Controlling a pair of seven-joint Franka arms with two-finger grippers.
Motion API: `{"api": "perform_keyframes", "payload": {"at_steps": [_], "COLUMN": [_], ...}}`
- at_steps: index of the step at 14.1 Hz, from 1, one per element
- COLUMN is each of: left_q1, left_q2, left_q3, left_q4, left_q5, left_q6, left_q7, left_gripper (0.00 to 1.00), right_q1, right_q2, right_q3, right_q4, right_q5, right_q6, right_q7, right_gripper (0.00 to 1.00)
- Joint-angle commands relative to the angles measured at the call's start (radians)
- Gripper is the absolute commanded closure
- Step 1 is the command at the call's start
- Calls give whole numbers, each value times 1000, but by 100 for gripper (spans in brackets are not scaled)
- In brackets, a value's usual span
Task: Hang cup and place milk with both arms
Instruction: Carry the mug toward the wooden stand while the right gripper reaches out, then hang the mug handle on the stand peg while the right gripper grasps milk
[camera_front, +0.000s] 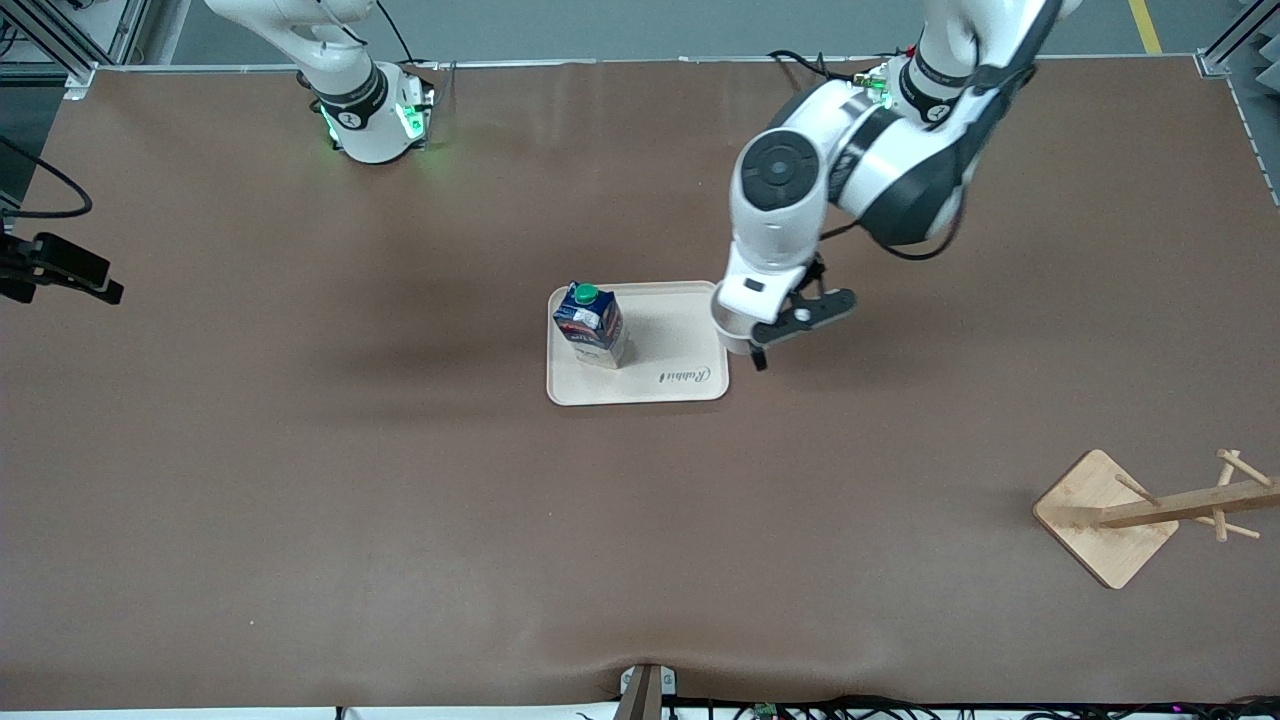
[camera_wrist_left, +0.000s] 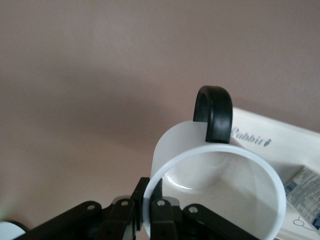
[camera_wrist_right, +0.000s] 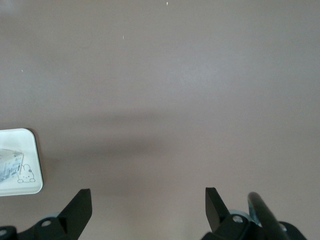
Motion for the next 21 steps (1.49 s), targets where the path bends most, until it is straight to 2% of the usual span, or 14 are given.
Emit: {"api": "perform_keyframes", "payload": {"at_steps": [1,5,7,9,12,15,17,21], "left_q1": [122,316,408,487,547,628,666,722], "left_q2": [-29,-64,-75,-77,-75,-75,-69,-48], "left_q3": [-4,-5,-5,-5,-4,-5,-5,-5], "left_q4": [35,35,36,38,38,72,105,155], "left_q5": [15,15,15,17,64,67,34,-17], "left_q6": [-35,-35,-33,-23,7,8,10,26], "left_q7": [183,450,549,609,692,877,947,1013], "left_gripper": [100,100,100,100,100,100,100,100], "right_q1": [1,33,58,92,234,450,530,632], "right_q2": [62,98,89,76,76,110,156,251], "right_q3": [-3,-1,-1,-1,-1,-3,0,-1], "right_q4": [14,-1,-47,-79,-85,-93,-108,-108], "right_q5": [7,16,80,131,136,136,141,222], "right_q6": [-8,-52,-60,-57,-25,66,178,297], "right_q7": [-10,3,28,146,334,606,706,807], "right_gripper": [0,0,0,0,0,0,0,0]}}
